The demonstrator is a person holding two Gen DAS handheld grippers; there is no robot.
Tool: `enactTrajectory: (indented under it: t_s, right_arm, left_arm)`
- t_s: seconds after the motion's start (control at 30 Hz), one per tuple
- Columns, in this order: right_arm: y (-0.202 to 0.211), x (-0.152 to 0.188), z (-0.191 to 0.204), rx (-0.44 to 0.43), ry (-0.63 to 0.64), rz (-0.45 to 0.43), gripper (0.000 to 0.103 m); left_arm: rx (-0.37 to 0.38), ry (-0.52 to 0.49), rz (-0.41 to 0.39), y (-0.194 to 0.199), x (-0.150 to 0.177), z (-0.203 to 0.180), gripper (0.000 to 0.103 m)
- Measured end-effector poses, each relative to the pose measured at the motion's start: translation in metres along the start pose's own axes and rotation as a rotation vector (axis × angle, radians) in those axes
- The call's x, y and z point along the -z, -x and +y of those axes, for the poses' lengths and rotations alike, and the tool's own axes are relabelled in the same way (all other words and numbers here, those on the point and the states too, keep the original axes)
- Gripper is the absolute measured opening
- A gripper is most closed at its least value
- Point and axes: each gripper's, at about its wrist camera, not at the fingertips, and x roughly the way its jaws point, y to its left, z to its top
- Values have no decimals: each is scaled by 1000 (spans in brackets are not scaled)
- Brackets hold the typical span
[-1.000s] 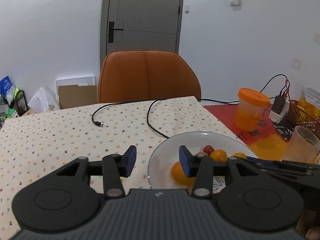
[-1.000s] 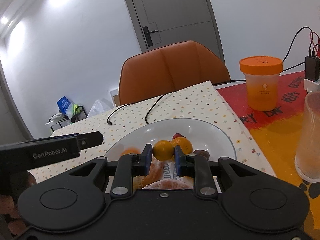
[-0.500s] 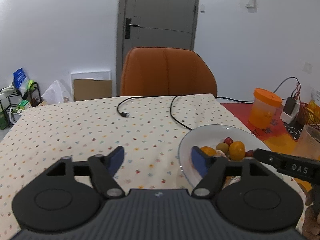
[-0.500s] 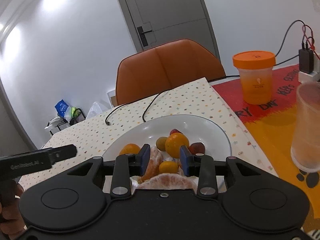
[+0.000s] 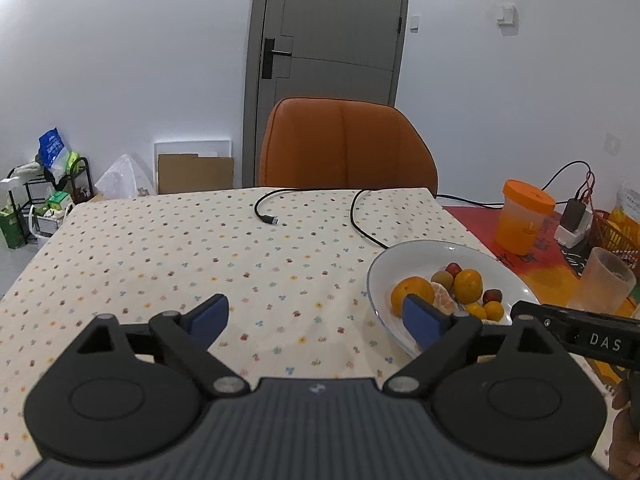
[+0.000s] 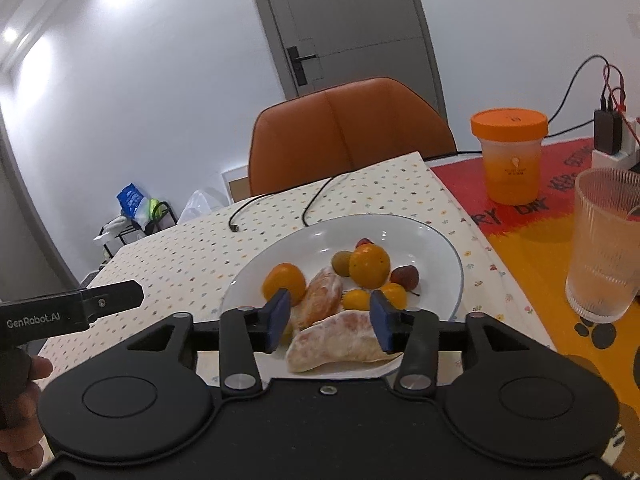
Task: Organize fruits
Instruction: 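Withdraw both open tools up and away from the bowl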
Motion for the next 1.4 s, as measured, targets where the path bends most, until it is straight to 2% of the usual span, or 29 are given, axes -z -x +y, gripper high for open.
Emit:
enactTrajectory:
  t_s: [0.03, 0.1, 0.27, 0.33, 0.4, 0.77, 0.9, 1.4]
  right_arm:
    - [3, 0, 3, -3, 7, -2, 49]
    - [10, 0, 8, -9, 16, -13, 58]
    - [23, 0, 21, -20, 52, -16, 63]
    - [28, 0, 27, -20, 65, -19, 70]
    - [34, 0, 32, -21, 70, -27, 81]
    - [57, -4, 55, -41, 99, -42, 102]
    - [65, 0, 59, -37, 105, -43, 103]
    - [88, 20, 69, -55, 143, -51, 103]
  left_arm:
    - [-3, 4, -2, 4, 1, 2, 93]
    - [-15, 8, -15, 12, 2, 5, 93]
    - [-20, 20, -32, 31, 7, 12, 94]
    - [-18, 27, -31, 37, 8, 17, 98]
    - [-16, 43, -24, 43, 9, 21, 99]
    - [-36, 59, -43, 79, 12, 37, 103]
    - [-40, 39, -51, 91, 15, 41, 103]
    - [-42, 63, -63, 124, 35, 58, 103]
